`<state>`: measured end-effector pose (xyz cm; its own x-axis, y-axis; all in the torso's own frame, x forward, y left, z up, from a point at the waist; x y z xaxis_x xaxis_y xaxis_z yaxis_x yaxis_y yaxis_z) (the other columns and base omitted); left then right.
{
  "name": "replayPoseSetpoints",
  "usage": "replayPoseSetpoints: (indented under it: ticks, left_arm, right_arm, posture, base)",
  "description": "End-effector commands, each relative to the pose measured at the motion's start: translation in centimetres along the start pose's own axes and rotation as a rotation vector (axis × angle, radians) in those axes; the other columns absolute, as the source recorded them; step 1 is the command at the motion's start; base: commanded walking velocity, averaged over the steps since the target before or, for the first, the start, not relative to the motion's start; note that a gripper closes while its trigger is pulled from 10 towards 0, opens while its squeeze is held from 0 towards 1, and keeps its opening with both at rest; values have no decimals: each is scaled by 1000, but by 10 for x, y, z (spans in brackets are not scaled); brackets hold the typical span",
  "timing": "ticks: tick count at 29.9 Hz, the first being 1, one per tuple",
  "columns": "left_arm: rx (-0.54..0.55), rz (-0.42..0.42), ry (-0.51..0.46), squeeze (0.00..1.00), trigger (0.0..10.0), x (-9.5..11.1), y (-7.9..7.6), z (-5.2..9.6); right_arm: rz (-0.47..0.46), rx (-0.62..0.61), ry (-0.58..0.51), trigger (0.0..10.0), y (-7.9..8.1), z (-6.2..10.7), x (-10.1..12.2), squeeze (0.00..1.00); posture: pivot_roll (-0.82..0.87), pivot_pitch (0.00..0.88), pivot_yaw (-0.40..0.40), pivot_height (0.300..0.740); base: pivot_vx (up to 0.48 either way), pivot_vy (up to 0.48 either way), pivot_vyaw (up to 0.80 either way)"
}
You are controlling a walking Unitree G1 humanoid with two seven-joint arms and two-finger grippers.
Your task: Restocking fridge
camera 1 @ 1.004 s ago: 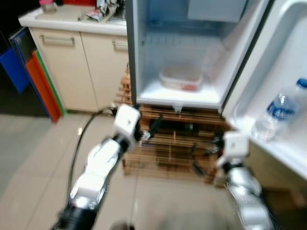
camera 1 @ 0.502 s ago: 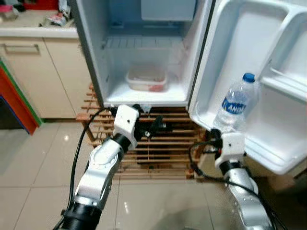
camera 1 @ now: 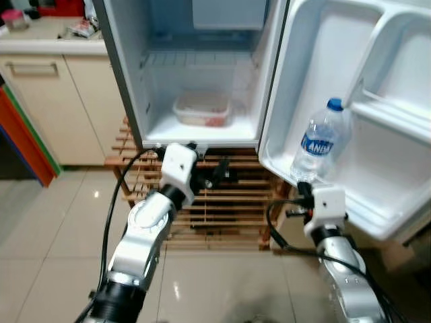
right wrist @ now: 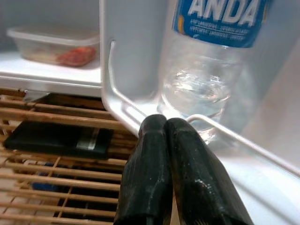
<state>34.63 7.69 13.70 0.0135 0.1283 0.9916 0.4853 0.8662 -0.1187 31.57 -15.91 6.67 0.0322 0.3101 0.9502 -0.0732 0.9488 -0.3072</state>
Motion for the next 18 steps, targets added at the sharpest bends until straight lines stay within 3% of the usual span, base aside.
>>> replayPoseSetpoints:
  ticks: [1, 18]
  left_arm:
    - [0, 8, 14, 0, 10000, -3, 1, 0]
    - [2, 4, 14, 0, 10000, -3, 1, -1]
  right_arm:
    - [9, 10, -10, 10000, 2, -1, 4, 0]
    - [9, 6, 2, 10000, 1, 0, 0, 0]
  posture:
    - [-14, 0, -19, 711]
    - [-18, 0, -21, 711]
  base:
    - [0, 0, 0]
    - [0, 0, 0]
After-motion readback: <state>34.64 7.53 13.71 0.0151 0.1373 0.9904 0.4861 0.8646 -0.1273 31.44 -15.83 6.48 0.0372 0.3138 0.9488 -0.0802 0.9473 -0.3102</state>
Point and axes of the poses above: a point about 5 cm out from each wrist's last joint towards the gripper, its own z axis pointing back from the gripper into the wrist, its own x axis along the axis of the wrist's last joint, y = z × x, the point moved 6 cm from there along -z, pointing out of the wrist towards the gripper, and after that the axes turned 12 degrees about z, right-handed, at the moved point
